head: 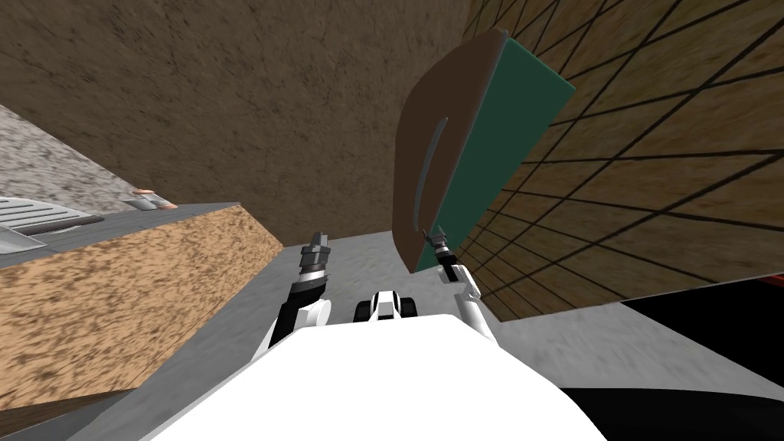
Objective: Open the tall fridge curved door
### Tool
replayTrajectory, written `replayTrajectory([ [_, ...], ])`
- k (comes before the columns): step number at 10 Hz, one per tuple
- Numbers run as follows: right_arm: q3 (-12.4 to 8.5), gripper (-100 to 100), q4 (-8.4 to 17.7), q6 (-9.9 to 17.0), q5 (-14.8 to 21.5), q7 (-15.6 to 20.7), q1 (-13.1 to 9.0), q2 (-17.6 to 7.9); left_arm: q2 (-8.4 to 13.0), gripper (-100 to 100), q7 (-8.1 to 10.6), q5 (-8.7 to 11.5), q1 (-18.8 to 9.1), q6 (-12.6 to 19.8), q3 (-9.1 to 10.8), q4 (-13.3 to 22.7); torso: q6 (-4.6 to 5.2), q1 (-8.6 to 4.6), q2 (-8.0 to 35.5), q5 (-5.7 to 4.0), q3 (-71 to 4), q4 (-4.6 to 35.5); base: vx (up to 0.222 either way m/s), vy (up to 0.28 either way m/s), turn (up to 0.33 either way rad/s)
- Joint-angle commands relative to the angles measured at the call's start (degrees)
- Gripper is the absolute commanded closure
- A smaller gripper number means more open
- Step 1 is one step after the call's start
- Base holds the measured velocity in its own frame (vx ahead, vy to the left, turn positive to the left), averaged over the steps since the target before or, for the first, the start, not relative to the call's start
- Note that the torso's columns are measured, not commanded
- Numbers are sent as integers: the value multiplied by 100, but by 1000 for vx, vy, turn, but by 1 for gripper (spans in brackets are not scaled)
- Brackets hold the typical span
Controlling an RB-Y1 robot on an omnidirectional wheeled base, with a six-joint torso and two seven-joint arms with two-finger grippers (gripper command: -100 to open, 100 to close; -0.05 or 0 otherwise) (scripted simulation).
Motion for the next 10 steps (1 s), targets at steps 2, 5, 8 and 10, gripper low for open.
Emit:
replayTrajectory([
  [2, -108, -100, 424, -40, 208, 571, -174, -71, 0, 0, 0, 0, 0, 0, 0, 0, 0, 0, 0, 0, 0, 0, 22, 10, 59],
  [5, -203, -100, 810, -85, 366, 1010, -333, -148, 0, 0, 0, 0, 0, 0, 0, 0, -2, 0, -1, 0, 0, 0, 27, 4, 84],
  [8, -250, -100, 1004, -111, 434, 1353, -407, -188, 0, 0, 0, 0, 0, 0, 0, 0, -2, -2, -1, -1, 0, 0, 29, -1, 55],
  [10, -337, -100, 1361, -166, 558, 1727, -547, -261, 0, 0, 0, 0, 0, 0, 0, 0, -2, -1, 2, 0, 1, 1, 36, -11, 112],
])
